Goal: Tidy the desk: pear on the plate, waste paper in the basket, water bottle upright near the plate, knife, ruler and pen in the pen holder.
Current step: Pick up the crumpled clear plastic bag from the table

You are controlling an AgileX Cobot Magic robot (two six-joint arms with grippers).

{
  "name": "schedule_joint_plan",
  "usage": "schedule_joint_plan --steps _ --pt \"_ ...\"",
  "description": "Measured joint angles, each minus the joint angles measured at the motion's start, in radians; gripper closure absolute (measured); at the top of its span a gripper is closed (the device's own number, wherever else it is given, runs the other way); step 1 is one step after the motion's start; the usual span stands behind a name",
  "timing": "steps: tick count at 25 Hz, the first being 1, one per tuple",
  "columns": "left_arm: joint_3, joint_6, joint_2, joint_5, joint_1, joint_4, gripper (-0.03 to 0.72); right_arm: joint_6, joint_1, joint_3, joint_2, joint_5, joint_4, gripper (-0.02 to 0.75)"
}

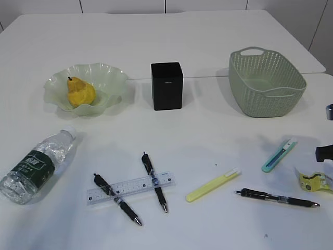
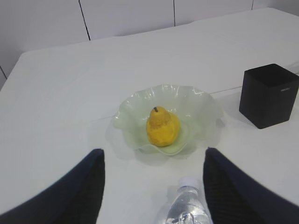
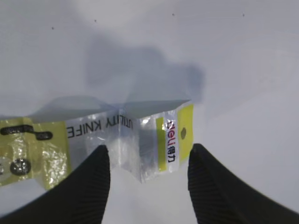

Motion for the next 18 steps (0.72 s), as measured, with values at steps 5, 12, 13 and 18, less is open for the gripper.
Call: schedule_joint_plan --steps 5,12,13,18 --pt "0.0 0.0 0.0 -0.002 0.0 0.003 0.222 0.0 0.0 -0.002 0.015 -0.004 -0.006 0.309" --pt "0.0 0.0 0.0 -0.002 0.0 0.005 0.222 0.0 0.0 -0.002 0.017 -0.02 -0.02 0.309" --pt "0.0 0.0 0.0 -0.002 0.0 0.005 0.222 0.0 0.0 -0.002 0.017 -0.022 -0.02 0.309" --pt "0.0 0.0 0.0 -0.004 0.0 0.005 0.222 0.0 0.0 -0.002 0.017 -0.022 -0.024 0.309"
